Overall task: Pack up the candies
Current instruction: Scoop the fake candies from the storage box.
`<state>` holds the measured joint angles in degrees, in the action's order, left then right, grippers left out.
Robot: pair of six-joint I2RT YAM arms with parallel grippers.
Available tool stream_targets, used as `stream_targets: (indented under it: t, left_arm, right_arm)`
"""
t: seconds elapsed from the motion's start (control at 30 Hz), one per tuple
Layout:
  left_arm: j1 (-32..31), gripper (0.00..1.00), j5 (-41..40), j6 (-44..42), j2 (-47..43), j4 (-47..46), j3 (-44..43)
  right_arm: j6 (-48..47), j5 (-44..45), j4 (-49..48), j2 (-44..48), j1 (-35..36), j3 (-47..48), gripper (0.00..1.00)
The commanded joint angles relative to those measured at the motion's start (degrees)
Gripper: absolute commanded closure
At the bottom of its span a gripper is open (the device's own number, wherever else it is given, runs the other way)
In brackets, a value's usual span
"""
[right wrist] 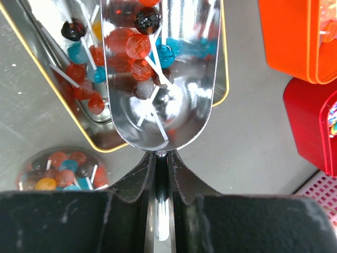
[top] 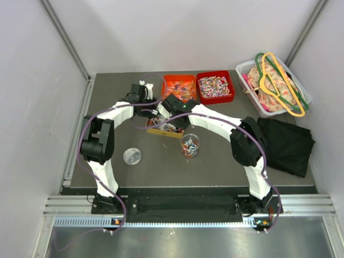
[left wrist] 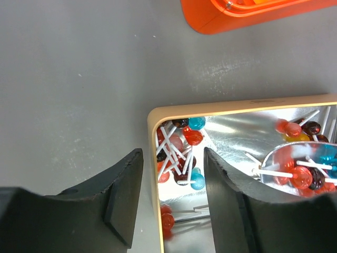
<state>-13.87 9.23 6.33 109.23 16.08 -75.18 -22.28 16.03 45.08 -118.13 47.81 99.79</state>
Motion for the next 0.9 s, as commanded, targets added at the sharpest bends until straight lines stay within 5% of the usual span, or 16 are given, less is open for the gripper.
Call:
stream_targets:
  t: [0.0, 0.87]
  left_arm:
    - [1.5, 0.44, 1.4, 0.0, -2.1, -2.6, -0.7]
    - [2.4, 0.22, 11.1, -1.8, -2.4, 0.4, -7.7]
  right_arm:
    - [-1.3, -0.2, -3.1, 6.2, -1.3, 0.8, 1.0]
    - [-4.5, 3.0, -4.6, 4.5, 0.6, -0.5, 1.0]
